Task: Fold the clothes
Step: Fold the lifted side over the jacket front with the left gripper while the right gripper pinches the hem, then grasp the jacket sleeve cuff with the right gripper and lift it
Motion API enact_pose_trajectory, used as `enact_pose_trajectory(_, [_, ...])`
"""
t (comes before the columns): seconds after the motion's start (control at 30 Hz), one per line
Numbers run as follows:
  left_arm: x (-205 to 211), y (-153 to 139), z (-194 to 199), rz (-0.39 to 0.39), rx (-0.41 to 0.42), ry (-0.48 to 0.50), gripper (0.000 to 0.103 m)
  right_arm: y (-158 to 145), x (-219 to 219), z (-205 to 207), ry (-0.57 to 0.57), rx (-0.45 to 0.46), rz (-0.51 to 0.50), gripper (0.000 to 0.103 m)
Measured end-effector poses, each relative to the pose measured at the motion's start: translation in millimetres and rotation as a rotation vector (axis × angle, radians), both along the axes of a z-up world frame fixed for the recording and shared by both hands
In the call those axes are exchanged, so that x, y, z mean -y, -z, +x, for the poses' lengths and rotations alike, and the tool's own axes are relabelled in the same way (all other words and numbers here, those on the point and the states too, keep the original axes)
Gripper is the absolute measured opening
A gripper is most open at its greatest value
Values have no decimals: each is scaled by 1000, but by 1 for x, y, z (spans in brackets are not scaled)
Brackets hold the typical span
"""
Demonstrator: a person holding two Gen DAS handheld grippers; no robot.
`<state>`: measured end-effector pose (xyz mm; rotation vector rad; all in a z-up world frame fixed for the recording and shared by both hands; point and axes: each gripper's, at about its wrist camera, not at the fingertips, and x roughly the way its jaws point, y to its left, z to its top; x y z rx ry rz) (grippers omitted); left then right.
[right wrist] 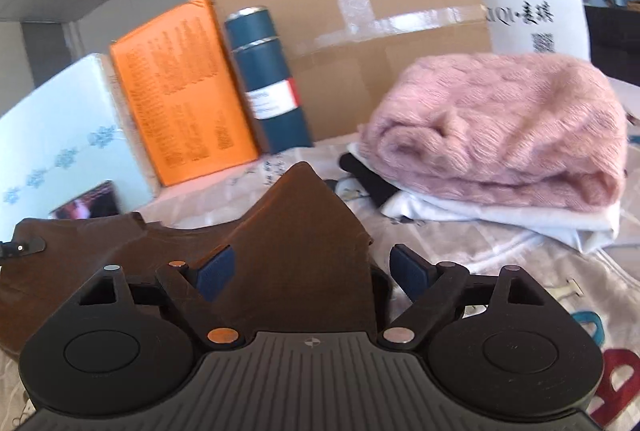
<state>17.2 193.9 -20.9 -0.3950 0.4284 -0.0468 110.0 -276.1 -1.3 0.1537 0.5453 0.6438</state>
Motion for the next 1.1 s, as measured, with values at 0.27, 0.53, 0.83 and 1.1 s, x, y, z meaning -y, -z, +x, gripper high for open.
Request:
enact_pose_trajectory(0.27, [-2,5,5,19,-11,-35,26,5,15,-17,106,-6,-1,29])
enact_pose_trajectory(0.53, [4,-20,-34,-4,-56,-62,96,-6,33,-64,168,-26,97,81])
enact_pose_trajectory(0.83, [29,-6,-65,-1,-166,-61,97,4,40,-86,181,-258,280,86])
enact_pose_trajectory(1.1, [25,9,-76,-118,-144,-94,97,20,16,-55,279,-332,399,86])
